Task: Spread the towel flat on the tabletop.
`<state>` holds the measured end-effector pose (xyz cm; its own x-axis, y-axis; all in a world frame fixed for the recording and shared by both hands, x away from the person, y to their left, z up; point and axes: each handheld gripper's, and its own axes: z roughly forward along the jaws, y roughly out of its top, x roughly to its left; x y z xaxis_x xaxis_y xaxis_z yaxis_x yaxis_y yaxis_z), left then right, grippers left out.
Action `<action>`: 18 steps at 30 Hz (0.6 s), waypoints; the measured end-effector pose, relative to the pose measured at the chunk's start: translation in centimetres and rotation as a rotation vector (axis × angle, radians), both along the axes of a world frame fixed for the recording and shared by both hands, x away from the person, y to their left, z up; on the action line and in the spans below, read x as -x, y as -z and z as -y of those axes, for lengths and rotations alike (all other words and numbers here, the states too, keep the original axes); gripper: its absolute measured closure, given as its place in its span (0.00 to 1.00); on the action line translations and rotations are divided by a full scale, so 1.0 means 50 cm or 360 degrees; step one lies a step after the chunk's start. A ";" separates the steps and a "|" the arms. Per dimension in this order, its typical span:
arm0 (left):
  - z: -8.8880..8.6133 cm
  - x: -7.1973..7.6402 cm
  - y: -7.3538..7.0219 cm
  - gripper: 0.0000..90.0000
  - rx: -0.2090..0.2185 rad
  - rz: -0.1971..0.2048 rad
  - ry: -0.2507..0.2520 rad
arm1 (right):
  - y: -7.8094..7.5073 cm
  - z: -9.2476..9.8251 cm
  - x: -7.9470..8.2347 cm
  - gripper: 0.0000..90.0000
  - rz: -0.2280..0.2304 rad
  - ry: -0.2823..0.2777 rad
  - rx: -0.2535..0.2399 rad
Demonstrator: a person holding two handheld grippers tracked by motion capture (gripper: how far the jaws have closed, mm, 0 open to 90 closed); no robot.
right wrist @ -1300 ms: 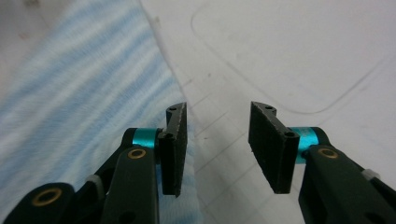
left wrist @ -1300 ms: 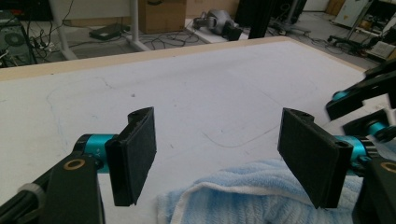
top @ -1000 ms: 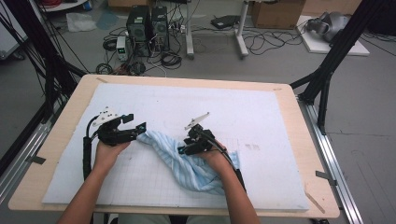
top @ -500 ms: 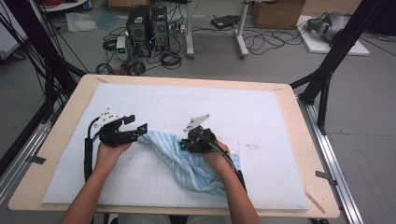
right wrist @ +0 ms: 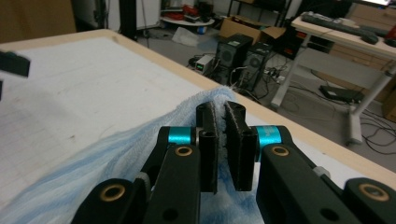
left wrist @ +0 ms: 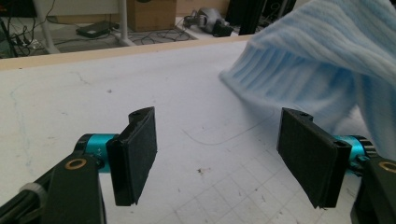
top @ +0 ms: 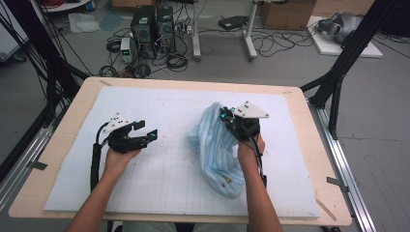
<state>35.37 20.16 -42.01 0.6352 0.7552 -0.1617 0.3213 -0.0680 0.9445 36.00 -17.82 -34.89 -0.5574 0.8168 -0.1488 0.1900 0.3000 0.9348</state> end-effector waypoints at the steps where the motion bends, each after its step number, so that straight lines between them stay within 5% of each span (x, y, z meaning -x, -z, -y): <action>1: 0.003 0.000 0.000 0.32 0.0003 -0.0001 0.0005 | -0.002 -0.001 -0.010 0.94 -0.0066 -0.0032 0.0017; 5: 0.000 0.000 0.000 0.32 0.0001 -0.0002 -0.0006 | 0.012 -0.039 -0.020 0.93 -0.0175 -0.0247 -0.0001; 11: -0.014 0.002 -0.005 0.32 0.0000 0.0007 -0.0031 | 0.067 -0.113 -0.027 0.92 -0.0363 -0.0396 0.0068; 14: -0.030 0.003 -0.008 0.32 0.0014 0.0011 -0.0064 | 0.125 -0.152 -0.020 0.90 -0.0492 -0.0508 0.0120; 16: -0.037 0.005 -0.010 0.32 0.0021 0.0013 -0.0072 | 0.141 -0.162 -0.020 0.78 -0.0588 -0.0573 0.0129; 18: -0.038 0.005 -0.011 0.32 0.0025 0.0010 -0.0075 | 0.139 -0.161 -0.020 0.65 -0.0595 -0.0611 0.0081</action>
<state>35.11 22.04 -41.48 0.6001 0.7817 -0.1697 0.3179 -0.0384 0.9474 36.99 -9.75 -41.83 -0.8372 0.5406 0.0832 0.3749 0.4564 0.8069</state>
